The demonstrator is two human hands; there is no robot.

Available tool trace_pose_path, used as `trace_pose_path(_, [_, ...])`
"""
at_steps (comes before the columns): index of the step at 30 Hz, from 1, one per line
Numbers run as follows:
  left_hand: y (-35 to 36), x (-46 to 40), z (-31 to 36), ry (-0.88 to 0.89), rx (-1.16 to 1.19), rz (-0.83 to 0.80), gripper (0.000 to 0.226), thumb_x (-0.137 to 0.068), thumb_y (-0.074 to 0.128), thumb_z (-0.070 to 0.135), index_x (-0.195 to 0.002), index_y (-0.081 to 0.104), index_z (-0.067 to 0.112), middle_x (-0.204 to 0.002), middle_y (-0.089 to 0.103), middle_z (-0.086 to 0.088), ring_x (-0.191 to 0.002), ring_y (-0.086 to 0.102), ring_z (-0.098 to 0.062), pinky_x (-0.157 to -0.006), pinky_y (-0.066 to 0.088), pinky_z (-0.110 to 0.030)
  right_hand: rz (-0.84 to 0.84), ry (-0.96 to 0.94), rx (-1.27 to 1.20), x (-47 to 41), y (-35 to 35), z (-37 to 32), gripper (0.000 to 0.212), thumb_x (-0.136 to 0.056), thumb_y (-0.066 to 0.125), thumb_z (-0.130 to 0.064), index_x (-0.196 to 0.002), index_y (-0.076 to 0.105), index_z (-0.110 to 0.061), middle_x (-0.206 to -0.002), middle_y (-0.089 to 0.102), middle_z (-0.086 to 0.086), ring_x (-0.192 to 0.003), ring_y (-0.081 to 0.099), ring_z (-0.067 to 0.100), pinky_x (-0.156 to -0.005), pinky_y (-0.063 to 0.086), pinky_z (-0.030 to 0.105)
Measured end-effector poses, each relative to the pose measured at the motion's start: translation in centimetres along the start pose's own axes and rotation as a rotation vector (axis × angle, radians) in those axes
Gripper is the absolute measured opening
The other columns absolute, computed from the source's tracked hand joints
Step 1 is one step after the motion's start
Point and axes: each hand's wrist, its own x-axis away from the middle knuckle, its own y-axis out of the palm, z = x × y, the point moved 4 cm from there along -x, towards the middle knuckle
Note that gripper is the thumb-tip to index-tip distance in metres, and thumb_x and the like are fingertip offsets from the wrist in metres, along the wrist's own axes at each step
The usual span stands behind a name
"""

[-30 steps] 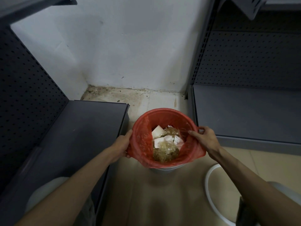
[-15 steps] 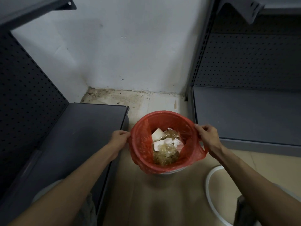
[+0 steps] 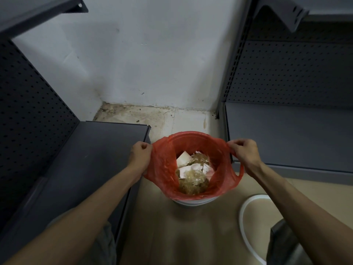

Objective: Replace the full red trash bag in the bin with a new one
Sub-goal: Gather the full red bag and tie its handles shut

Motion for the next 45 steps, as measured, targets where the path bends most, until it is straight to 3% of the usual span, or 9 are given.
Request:
trace_pose_path(9, [-0.5,1.6,2.7,0.188,-0.025,-0.017,0.018,-0.098,0.05,0.025,-0.099,0.062,0.012,-0.09,0.064,-0.002,-0.077,0.058,-0.013,-0.062,0.044,-0.026,0.009,-0.169,-0.005,0.6,0.4,-4.5,0.02,-0.092,0.058,-0.008,-0.077,0.069,-0.014,-0.077,0.068,-0.002,-0.072,0.061,0.009,-0.065,0.047,0.021])
trace_pose_path(15, [-0.4,0.5,1.7,-0.03,0.118,-0.105,0.02,-0.092,0.042,0.027,-0.092,0.056,0.013,-0.093,0.064,-0.008,-0.081,0.067,-0.027,-0.078,0.057,-0.045,0.005,-0.186,0.019,1.1,0.8,-5.0,0.012,-0.092,0.06,-0.012,-0.089,0.071,-0.008,-0.087,0.07,0.002,-0.086,0.067,0.017,-0.08,0.055,0.032])
trace_pose_path(20, [-0.4,0.0,0.5,-0.169,0.144,-0.153,0.023,-0.101,0.045,0.013,-0.079,0.053,0.014,-0.071,0.058,-0.009,-0.049,0.05,-0.02,-0.046,0.04,-0.027,-0.017,-0.051,0.181,0.0,1.5,-3.1,0.033,-0.083,0.067,-0.039,-0.092,0.07,-0.007,-0.086,0.07,0.01,-0.081,0.067,0.021,-0.077,0.059,0.043])
trace_pose_path(24, [-0.3,-1.4,0.2,-0.264,0.175,-0.16,0.027,-0.097,0.056,0.031,-0.096,0.063,0.005,-0.063,0.059,-0.004,-0.045,0.042,-0.016,-0.044,0.033,-0.023,-0.044,0.002,0.222,-0.4,2.4,-3.5,0.055,-0.082,0.067,-0.046,-0.085,0.071,0.008,-0.074,0.071,0.02,-0.064,0.063,0.022,-0.062,0.054,0.036])
trace_pose_path(29, [0.6,-2.1,2.0,-0.243,0.115,-0.228,0.061,-0.084,0.066,0.056,-0.108,0.068,0.0,-0.069,0.059,-0.001,-0.055,0.048,-0.013,-0.05,0.037,-0.025,-0.064,0.056,0.265,-0.9,3.5,-3.6,0.045,-0.078,0.07,-0.045,-0.08,0.075,-0.001,-0.077,0.075,0.013,-0.072,0.072,0.027,-0.07,0.061,0.045])
trace_pose_path(33, [1.4,-2.5,3.5,-0.136,0.11,-0.151,0.03,-0.078,0.081,0.02,-0.099,0.075,-0.001,-0.068,0.062,-0.002,-0.08,0.068,-0.023,-0.042,0.041,-0.019,-0.032,0.006,0.212,-0.9,4.0,-4.5,0.016,-0.082,0.07,-0.027,-0.08,0.077,-0.013,-0.081,0.073,0.007,-0.077,0.07,0.022,-0.076,0.06,0.043])
trace_pose_path(36, [1.7,-2.6,4.6,-0.101,0.113,-0.114,0.004,-0.078,0.076,0.005,-0.081,0.077,0.003,-0.077,0.07,-0.004,-0.091,0.066,-0.02,-0.062,0.055,-0.027,-0.008,-0.044,0.196,-0.5,3.9,-5.0,0.012,-0.086,0.067,-0.024,-0.086,0.077,-0.016,-0.087,0.074,0.004,-0.085,0.069,0.021,-0.082,0.058,0.041])
trace_pose_path(41, [1.4,-2.4,6.0,0.017,0.138,-0.055,0.009,-0.089,0.067,0.007,-0.087,0.075,0.009,-0.093,0.07,0.0,-0.084,0.06,-0.01,-0.066,0.047,-0.019,0.028,-0.077,0.195,0.2,3.3,-5.0,0.017,-0.087,0.064,-0.028,-0.095,0.078,-0.021,-0.096,0.076,0.0,-0.093,0.067,0.019,-0.09,0.055,0.042])
trace_pose_path(45, [0.4,-1.9,7.2,0.096,0.202,-0.013,0.01,-0.089,0.068,0.01,-0.083,0.075,0.014,-0.086,0.073,-0.003,-0.084,0.069,-0.019,-0.076,0.056,-0.028,0.035,-0.128,0.222,0.9,2.8,-5.3,0.018,-0.087,0.062,-0.029,-0.094,0.078,-0.023,-0.094,0.076,-0.004,-0.091,0.068,0.016,-0.087,0.056,0.041])
